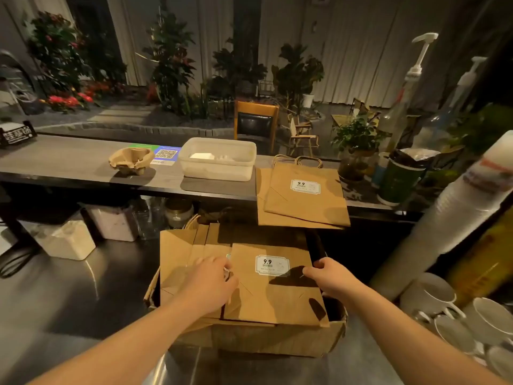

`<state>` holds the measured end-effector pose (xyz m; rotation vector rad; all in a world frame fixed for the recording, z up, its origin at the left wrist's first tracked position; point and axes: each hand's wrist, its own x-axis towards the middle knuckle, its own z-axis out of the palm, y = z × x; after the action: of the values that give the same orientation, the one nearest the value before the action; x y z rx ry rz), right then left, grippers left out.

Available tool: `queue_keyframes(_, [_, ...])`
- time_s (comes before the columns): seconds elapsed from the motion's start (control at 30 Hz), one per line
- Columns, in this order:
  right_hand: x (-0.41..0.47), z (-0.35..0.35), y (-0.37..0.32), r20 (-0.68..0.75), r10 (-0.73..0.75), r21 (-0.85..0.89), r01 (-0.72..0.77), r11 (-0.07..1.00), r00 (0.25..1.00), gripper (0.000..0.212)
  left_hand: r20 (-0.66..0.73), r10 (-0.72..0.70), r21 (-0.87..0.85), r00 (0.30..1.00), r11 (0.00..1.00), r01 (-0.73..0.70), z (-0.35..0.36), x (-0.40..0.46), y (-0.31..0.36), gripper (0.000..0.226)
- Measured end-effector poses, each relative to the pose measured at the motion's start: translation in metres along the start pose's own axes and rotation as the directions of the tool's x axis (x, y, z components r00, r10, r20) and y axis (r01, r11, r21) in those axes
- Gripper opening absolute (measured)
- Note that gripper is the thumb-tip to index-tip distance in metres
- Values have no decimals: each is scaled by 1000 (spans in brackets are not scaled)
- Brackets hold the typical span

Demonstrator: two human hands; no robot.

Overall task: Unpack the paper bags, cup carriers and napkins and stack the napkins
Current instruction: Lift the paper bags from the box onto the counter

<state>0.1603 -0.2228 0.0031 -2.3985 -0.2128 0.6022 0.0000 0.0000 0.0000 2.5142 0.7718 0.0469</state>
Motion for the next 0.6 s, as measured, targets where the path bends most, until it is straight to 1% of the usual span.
queue_keyframes(0.1, [0,5,2,12,40,19,-40,999,999,63,-20,-12,125,1000,992,14,1,2,-4,48])
queue_keyframes(0.2, [3,14,10,10,64,45,-64,997,998,59,-26,-64,102,998,993,67,1,3,-9,52])
queue_keyframes(0.27, [3,17,12,7,72,63,-73,995,997,56,-26,-101,42,995,994,102,1,4,-11,56])
queue_keyframes(0.4, [2,25,14,60,135,93,-141,986,989,44,-23,-149,-98,989,984,146,0,8,-10,57])
queue_keyframes(0.5, [5,32,18,80,160,148,-170,974,984,57,-13,-206,-242,978,950,197,-2,9,-8,54])
queue_keyframes(0.6, [5,38,17,84,159,226,-174,958,984,68,-15,-251,-386,968,894,226,-5,10,-8,50])
